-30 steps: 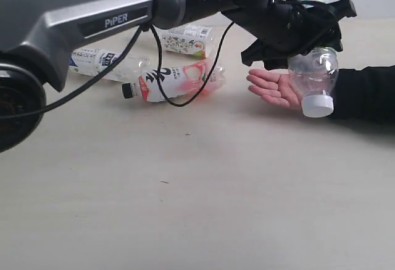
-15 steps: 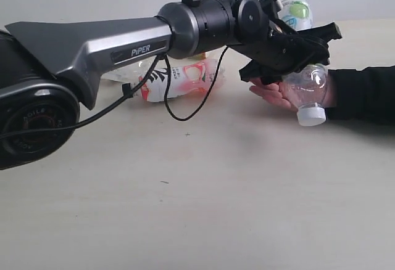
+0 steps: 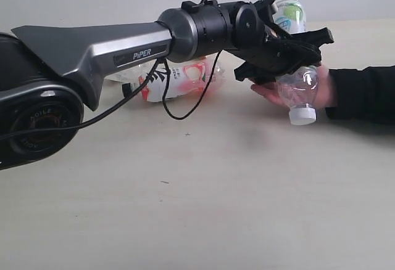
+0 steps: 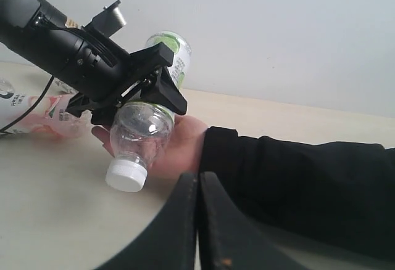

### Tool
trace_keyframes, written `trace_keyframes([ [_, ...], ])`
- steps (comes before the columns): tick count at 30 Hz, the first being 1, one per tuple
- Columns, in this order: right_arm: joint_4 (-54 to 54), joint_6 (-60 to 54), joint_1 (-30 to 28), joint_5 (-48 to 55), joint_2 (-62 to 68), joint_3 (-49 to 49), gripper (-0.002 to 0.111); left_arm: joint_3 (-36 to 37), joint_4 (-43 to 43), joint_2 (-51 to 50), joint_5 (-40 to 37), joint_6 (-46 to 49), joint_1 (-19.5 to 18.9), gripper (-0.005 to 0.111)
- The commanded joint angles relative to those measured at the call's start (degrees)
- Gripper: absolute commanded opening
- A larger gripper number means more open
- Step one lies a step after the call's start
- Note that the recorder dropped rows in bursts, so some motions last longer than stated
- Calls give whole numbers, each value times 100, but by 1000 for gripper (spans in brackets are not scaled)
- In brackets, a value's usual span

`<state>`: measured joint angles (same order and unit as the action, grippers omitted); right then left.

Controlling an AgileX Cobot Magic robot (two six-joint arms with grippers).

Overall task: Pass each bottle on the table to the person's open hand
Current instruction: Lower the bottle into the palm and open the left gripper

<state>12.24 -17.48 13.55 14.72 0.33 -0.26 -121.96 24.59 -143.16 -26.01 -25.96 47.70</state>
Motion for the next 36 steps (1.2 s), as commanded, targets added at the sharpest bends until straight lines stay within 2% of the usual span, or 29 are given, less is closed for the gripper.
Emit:
trace_keyframes([
  [1,-14,-22,-20,-68,-33,26,0,-20,-60,35,135,-20,-58,0],
  [5,-14,-22,-20,-68,-33,26,0,-20,3,-17,147,-20,-58,1],
  [7,-14,-22,-20,-68,-33,26,0,-20,150,-48,89,-20,-58,5],
  [15,-14,-14,-20,-68,-33,26,0,-20,278,-74,4,-6,-58,54],
  [19,-14,-27,-20,-68,-33,26,0,-20,265,-74,4,-6,-58,68],
  [30,-14,-27,-20,-68,-33,26,0,-20,265,-74,-67,21,-58,88],
  [36,-14,-27,-20,-68,-33,26,0,-20,265,-74,-105,21,-58,89],
])
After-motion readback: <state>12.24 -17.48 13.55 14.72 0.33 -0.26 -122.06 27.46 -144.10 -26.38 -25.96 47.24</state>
